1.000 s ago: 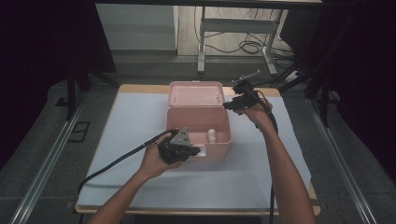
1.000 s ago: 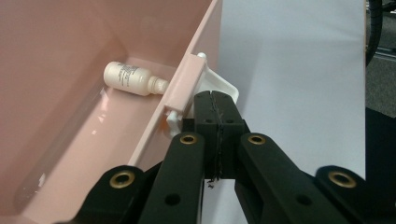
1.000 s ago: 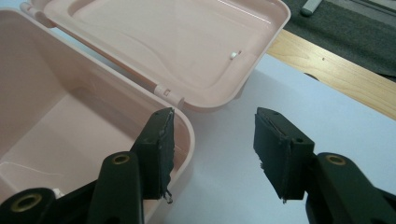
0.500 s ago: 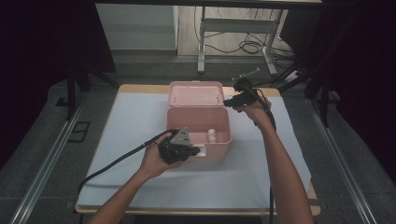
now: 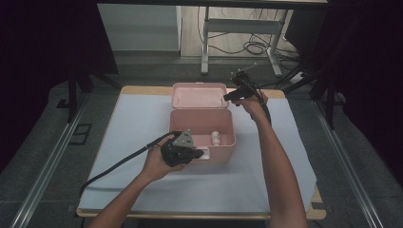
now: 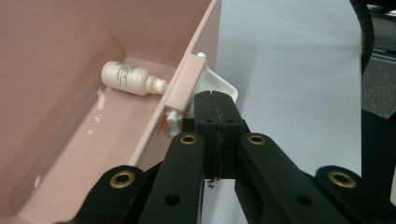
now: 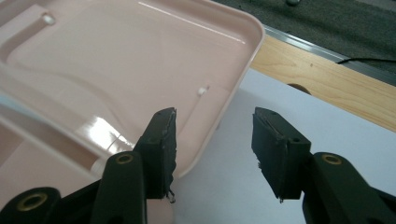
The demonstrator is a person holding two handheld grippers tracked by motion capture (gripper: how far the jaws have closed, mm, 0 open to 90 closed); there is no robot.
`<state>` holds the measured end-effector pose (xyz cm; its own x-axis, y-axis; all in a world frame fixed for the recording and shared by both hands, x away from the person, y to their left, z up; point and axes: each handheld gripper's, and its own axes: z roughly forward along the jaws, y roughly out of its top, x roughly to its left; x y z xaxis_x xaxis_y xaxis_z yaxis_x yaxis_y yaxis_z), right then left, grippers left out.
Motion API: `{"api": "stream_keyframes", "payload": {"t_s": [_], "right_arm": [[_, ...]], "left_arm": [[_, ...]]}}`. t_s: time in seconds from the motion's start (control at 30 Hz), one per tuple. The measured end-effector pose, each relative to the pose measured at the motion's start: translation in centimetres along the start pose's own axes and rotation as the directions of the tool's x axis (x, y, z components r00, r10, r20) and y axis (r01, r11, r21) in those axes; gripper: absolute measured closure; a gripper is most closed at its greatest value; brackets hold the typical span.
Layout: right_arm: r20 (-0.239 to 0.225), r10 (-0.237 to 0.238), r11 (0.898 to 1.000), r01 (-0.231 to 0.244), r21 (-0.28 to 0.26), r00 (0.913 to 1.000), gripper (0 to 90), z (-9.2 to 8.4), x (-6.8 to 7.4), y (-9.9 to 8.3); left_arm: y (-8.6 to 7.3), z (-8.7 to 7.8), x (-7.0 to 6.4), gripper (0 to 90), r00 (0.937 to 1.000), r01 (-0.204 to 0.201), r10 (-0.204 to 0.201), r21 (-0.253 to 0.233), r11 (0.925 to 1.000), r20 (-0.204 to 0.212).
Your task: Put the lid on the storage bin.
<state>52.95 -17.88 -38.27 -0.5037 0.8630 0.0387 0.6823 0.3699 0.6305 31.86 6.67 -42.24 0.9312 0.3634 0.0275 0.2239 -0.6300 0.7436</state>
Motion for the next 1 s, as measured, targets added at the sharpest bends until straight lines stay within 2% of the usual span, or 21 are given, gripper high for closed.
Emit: {"api": "stream_keyframes", "payload": {"t_s": [0.3,0.43,0.6,0.83,1.0], "right_arm": [[0.015,0.029,0.999,-0.030,0.016,0.9995,55.8,1.8,-0.4,1.2],[0.031,0.059,0.998,-0.060,0.034,0.9978,58.8,2.9,-0.8,1.6],[0.037,0.085,0.996,-0.086,0.029,0.9957,61.4,3.6,-0.8,2.1],[0.052,0.106,0.994,-0.108,0.030,0.9930,64.7,4.5,-0.7,2.4],[0.047,0.148,0.988,-0.151,0.045,0.9878,68.4,5.3,-1.1,2.2]], "left_arm": [[0.0,0.0,-0.1,90.0,1.0000,0.005,-0.005,0.001,1.0000,-0.005],[0.0,0.0,-0.1,90.0,1.0000,0.005,-0.005,0.001,1.0000,-0.006],[0.0,0.0,-0.1,90.0,1.0000,0.005,-0.005,0.000,1.0000,-0.005],[0.0,0.0,-0.1,90.0,1.0000,0.005,-0.005,0.000,1.0000,-0.006],[0.0,0.0,-0.1,90.0,1.0000,0.005,-0.005,0.000,1.0000,-0.006]]}}
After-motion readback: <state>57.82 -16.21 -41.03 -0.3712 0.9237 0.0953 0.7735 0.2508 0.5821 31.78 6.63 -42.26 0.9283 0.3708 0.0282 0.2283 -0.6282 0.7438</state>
